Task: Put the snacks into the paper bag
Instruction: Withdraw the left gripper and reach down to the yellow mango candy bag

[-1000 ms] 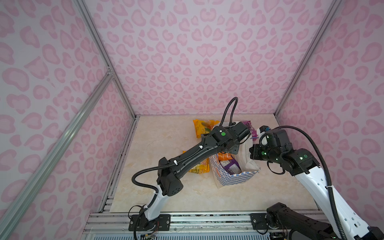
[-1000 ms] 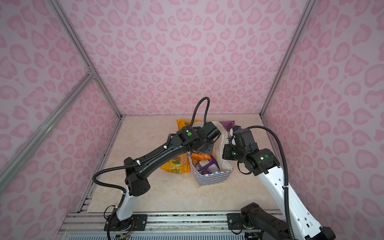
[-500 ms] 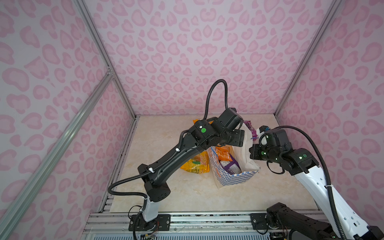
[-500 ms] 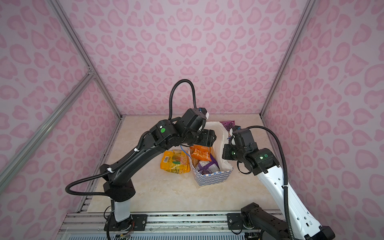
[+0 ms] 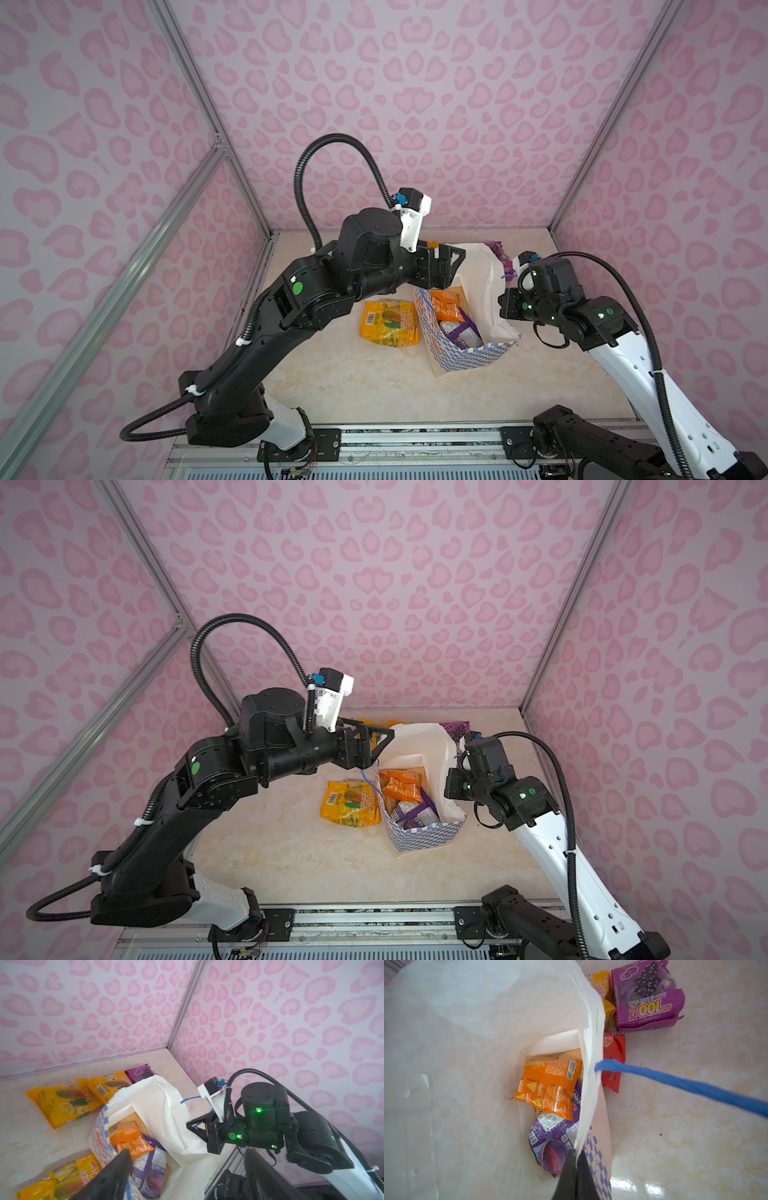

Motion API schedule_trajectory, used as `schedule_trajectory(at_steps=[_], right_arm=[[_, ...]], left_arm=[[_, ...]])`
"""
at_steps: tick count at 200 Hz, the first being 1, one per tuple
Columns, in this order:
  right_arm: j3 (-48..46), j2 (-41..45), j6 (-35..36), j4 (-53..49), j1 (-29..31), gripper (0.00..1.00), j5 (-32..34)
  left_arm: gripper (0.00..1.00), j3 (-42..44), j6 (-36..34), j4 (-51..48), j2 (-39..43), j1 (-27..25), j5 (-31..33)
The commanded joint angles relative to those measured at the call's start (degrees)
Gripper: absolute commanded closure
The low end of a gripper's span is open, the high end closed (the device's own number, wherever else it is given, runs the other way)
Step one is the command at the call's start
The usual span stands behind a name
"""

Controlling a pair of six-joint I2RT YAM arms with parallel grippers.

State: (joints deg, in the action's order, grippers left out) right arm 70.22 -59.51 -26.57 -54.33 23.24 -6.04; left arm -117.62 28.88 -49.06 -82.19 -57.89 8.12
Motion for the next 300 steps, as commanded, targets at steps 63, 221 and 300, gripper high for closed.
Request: schedule_trajectory(at_steps=[63, 221, 300], right_arm=[[-0.2, -1.3, 0.4, -1.0, 0.0, 1.0, 0.1], [-1.8, 0.9, -0.6, -2.4, 0.0, 1.0, 0.1], [-2.2, 2.0, -0.9, -3.5, 0.0, 1.0, 0.5]], left_arm=[[0.03, 31.9, 4.7, 1.5, 23.3, 16.0, 4.6], [0.02, 57.9, 0.3, 7.7, -4.3, 27.8, -11.9], [0.01, 52.8, -1.2, 13.5, -16.2, 29.9, -16.1]])
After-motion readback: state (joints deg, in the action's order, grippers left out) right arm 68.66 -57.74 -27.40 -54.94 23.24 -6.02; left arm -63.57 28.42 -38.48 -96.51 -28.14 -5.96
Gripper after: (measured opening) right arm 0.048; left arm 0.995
